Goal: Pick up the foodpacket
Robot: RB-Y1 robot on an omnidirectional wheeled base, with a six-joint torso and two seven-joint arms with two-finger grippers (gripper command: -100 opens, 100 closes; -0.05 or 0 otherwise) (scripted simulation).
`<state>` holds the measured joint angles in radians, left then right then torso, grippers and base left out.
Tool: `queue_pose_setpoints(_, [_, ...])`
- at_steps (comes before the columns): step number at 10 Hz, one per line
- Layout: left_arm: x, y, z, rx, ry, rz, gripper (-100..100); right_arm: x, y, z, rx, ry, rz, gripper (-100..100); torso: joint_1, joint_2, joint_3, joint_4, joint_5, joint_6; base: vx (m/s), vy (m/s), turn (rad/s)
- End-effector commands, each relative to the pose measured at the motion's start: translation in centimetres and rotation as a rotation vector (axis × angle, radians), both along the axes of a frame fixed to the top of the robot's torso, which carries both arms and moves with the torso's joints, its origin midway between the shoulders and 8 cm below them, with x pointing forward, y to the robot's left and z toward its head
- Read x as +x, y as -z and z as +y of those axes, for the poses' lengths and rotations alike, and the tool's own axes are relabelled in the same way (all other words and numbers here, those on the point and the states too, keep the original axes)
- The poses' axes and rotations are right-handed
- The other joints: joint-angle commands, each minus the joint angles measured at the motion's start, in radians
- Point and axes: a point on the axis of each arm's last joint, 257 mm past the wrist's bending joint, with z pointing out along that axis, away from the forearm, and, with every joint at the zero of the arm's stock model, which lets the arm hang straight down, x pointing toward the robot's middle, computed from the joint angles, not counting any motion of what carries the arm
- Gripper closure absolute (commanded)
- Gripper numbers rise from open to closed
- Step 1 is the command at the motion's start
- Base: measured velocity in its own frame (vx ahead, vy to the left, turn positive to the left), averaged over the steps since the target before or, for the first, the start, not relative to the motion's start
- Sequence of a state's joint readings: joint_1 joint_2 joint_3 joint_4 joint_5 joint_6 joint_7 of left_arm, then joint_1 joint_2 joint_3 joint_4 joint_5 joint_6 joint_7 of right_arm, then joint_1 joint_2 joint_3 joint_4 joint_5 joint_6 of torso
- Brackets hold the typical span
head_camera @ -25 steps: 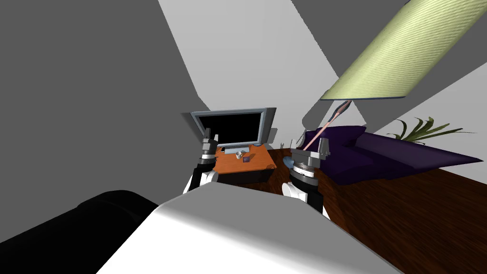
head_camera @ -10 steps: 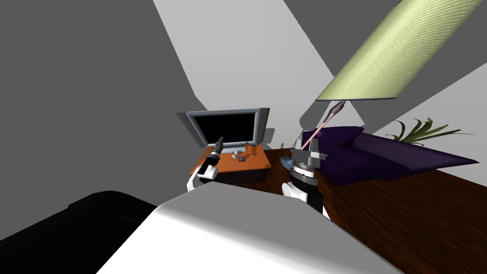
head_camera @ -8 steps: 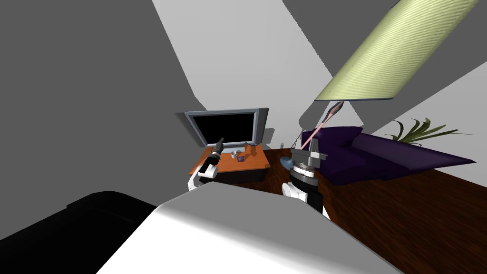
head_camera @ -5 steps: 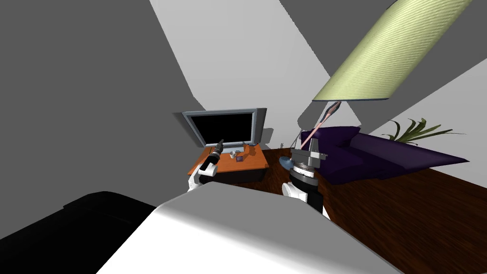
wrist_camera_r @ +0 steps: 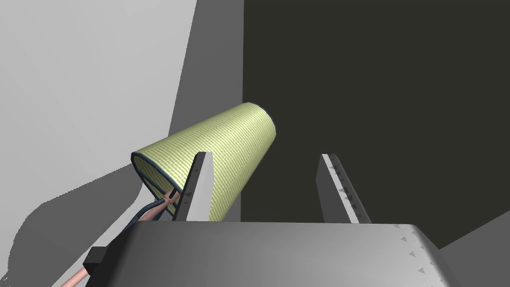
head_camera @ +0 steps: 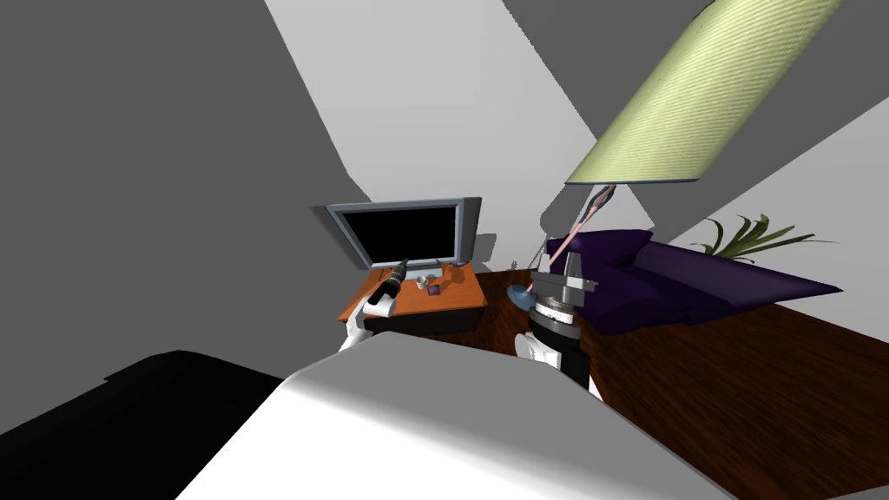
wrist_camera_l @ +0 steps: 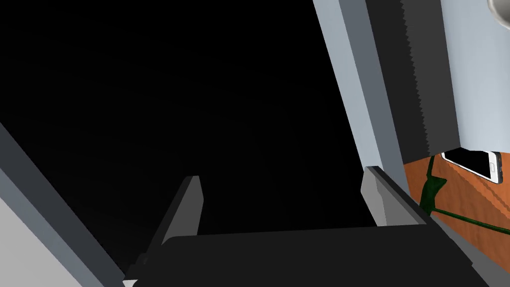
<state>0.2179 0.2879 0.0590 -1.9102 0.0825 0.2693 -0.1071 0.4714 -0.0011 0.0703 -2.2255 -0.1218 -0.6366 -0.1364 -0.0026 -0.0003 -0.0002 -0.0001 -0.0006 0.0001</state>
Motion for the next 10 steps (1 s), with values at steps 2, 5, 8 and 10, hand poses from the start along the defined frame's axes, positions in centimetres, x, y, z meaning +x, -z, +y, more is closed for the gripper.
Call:
queue_pose_setpoints(2, [0.3,3.1,2.6,0.0,-0.038,0.102,-100,0.0,0.0,0.0,0.0,0.0,0.0,0,0.0,0.0,0.0,0.0,0.0,0.0,0.002,-0.055,-0.032])
queue_pose_setpoints(5, [0.1,6.1,4.5,-0.005,-0.076,0.205,-100,0.0,0.0,0.0,0.0,0.0,0.0,0,-0.002,-0.001,0.0,0.0,0.0,0.0,0.018,-0.066,-0.029])
queue_pose_setpoints(8, [0.1,8.9,7.7,-0.014,-0.134,0.318,-100,0.0,0.0,0.0,0.0,0.0,0.0,0,-0.001,-0.001,0.0,0.0,0.0,0.0,0.014,-0.063,-0.049])
queue_pose_setpoints(10, [-0.3,10.6,9.4,-0.022,-0.17,0.388,-100,0.0,0.0,0.0,0.0,0.0,0.0,0,-0.001,-0.001,0.0,0.0,0.0,0.0,0.019,-0.067,-0.05])
